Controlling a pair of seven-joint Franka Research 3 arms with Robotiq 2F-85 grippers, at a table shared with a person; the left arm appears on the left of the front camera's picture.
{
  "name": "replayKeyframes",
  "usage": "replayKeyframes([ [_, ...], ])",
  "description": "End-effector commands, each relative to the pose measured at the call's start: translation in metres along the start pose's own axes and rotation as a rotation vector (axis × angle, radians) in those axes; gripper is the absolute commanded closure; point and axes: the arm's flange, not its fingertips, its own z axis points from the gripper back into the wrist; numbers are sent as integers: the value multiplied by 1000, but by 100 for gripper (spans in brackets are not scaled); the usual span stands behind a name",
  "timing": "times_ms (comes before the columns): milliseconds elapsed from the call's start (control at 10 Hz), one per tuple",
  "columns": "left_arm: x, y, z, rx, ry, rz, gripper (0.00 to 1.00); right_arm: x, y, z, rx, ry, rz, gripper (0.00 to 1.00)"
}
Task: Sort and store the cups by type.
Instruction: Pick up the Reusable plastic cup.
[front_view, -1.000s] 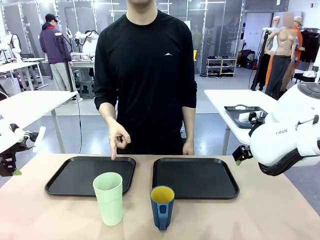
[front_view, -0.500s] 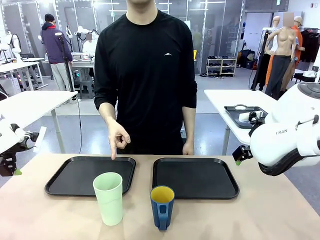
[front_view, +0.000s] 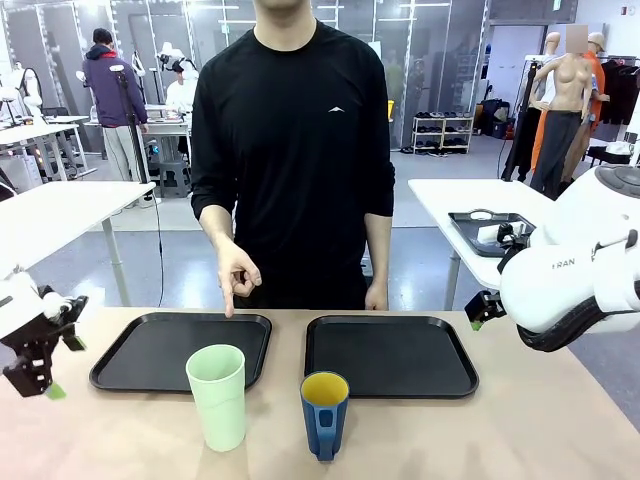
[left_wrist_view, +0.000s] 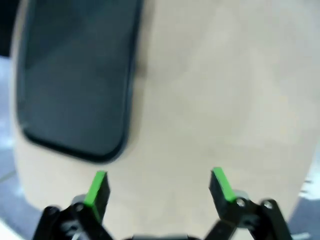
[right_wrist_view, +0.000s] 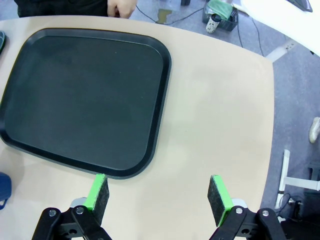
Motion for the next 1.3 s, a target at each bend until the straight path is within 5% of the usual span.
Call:
replayKeyframes([
  [0, -12, -4, -12, -156, -191, -11, 0, -1, 0, -1, 1, -2, -1, 0],
  [300, -14, -8, -32, -291, -529, 53, 0, -1, 0, -1, 1, -2, -1, 0],
  [600, -25, -1, -45, -251, -851, 140, 0, -1, 0, -1, 1, -2, -1, 0],
  [1200, -16, -2, -62, -212, -1089, 186, 0, -1, 0, -1, 1, -2, -1, 0],
])
